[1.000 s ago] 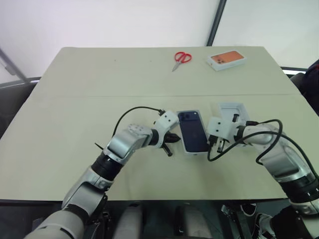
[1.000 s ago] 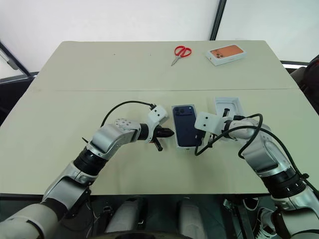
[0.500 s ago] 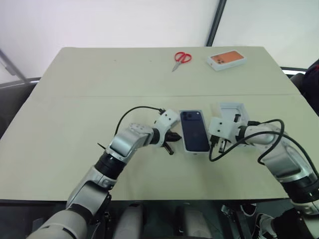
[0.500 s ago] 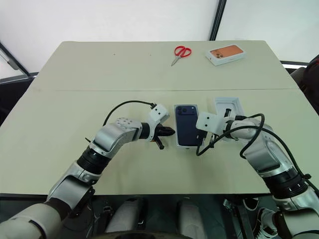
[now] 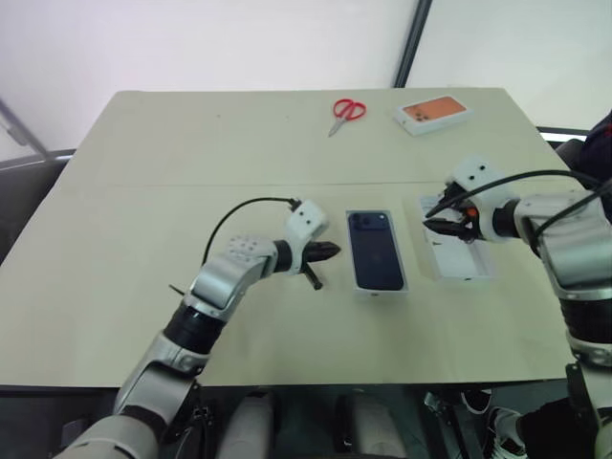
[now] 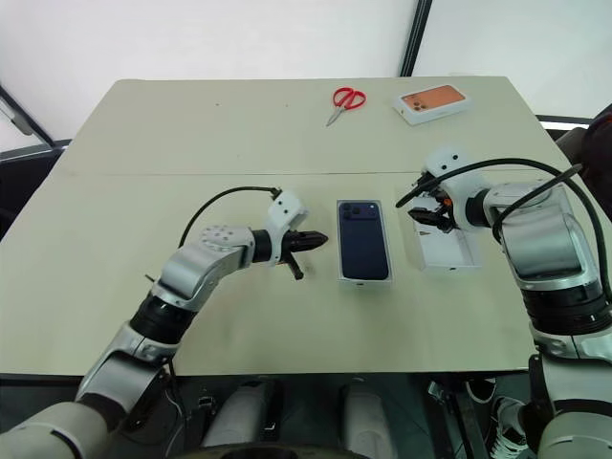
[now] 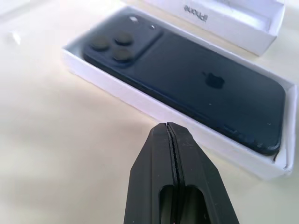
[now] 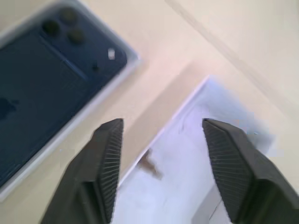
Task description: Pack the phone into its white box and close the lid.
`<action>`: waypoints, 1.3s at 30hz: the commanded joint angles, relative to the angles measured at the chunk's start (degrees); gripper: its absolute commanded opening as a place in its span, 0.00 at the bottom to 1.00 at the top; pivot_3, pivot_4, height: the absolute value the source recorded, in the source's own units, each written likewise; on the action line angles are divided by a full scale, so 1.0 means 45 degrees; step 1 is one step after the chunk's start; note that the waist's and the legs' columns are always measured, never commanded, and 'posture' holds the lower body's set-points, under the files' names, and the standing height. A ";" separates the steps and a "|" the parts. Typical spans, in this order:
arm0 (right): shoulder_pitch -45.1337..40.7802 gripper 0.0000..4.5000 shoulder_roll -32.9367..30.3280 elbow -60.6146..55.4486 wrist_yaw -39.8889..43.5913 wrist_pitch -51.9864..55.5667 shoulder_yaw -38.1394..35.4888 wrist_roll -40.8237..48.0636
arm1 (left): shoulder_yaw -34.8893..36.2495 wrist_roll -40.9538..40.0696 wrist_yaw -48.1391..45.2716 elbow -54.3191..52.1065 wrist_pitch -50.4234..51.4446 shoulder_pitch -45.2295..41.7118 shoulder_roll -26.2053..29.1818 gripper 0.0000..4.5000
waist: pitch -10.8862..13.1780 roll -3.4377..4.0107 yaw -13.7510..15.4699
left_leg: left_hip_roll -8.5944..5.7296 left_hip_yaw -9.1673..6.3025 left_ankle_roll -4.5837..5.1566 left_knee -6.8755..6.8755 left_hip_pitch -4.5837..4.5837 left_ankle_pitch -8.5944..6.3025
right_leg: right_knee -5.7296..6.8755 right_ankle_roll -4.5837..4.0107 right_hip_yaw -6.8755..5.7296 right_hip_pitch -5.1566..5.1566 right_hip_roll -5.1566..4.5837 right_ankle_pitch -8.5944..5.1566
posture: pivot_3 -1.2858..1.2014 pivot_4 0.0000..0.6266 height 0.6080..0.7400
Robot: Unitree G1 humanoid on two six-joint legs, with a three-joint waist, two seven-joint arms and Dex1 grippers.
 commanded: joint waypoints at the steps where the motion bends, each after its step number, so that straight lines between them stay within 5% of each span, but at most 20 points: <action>1: -0.1129 0.63 0.0330 0.0553 -0.0549 0.2403 -0.0211 0.0662 | 0.0868 -0.0244 -0.1001 -0.1068 -0.2377 0.0766 0.0503 0.00 | 0.0002 0.0010 -0.0070 | -0.0001 0.0014 0.0000 -0.0001 0.0000 0.0000 | 0.0004 0.0000 0.0012 -0.0011 -0.0001 0.0000 | 0.52 0.24 1.00; 14: -0.2815 0.63 0.2054 0.3737 -0.2980 0.5376 -0.0062 0.1769 | 0.1978 -0.0944 -0.2444 -0.2160 -0.3390 0.2441 0.1982 0.00 | 0.0000 0.0016 -0.0078 | -0.0001 0.0021 0.0012 -0.0011 -0.0008 -0.0006 | 0.0008 -0.0001 0.0013 -0.0023 0.0003 0.0001 | 0.52 0.24 1.00; 17: -0.3013 0.43 0.2235 0.4326 -0.3499 0.5399 -0.0298 0.2039 | 0.1991 -0.0923 -0.2351 -0.2233 -0.3391 0.2514 0.1898 0.00 | 0.0000 0.0016 -0.0098 | -0.0001 0.0020 0.0013 -0.0010 -0.0007 -0.0006 | 0.0010 -0.0001 0.0012 -0.0023 0.0006 0.0001 | 0.52 0.24 1.00; 21: -0.3181 0.01 0.2210 0.4505 -0.4029 0.5399 -0.0525 0.2461 | 0.2043 -0.1004 -0.2188 -0.2335 -0.3346 0.2589 0.1746 0.00 | 0.0000 0.0016 -0.0197 | -0.0001 0.0020 0.0012 -0.0012 -0.0008 -0.0006 | 0.0011 0.0000 0.0011 -0.0024 0.0008 0.0001 | 0.52 0.24 1.00; 28: -0.3657 0.01 0.2105 0.3960 -0.4818 0.5399 -0.1926 0.3924 | 0.2304 -0.0875 -0.1733 -0.2008 -0.3428 0.2606 0.1544 0.00 | 0.0003 0.0021 -0.0304 | 0.0004 0.0021 0.0013 -0.0016 -0.0007 -0.0006 | 0.0019 0.0000 0.0012 -0.0030 0.0018 0.0001 | 0.52 0.24 1.00; 34: -0.5406 0.01 0.1878 0.5455 -0.5839 0.5399 -0.4009 1.0822 | 0.2982 -0.0735 -0.0910 -0.0993 -0.3601 0.2281 0.1406 0.00 | 0.0021 0.0050 -0.0321 | 0.0013 0.0028 0.0014 -0.0020 -0.0007 -0.0007 | 0.0023 0.0000 0.0014 -0.0039 0.0024 0.0001 | 0.52 0.24 1.00; 39: -0.3604 0.01 0.3174 0.4192 -1.1473 0.4224 -0.2926 2.1373 | 0.3970 -0.1272 -0.0656 -0.0417 -0.3477 0.1981 0.1391 0.00 | 0.0009 0.0023 -0.0296 | 0.0030 0.0019 0.0024 -0.0019 -0.0009 -0.0013 | 0.0010 0.0000 0.0003 -0.0018 0.0029 0.0001 | 0.52 0.24 1.00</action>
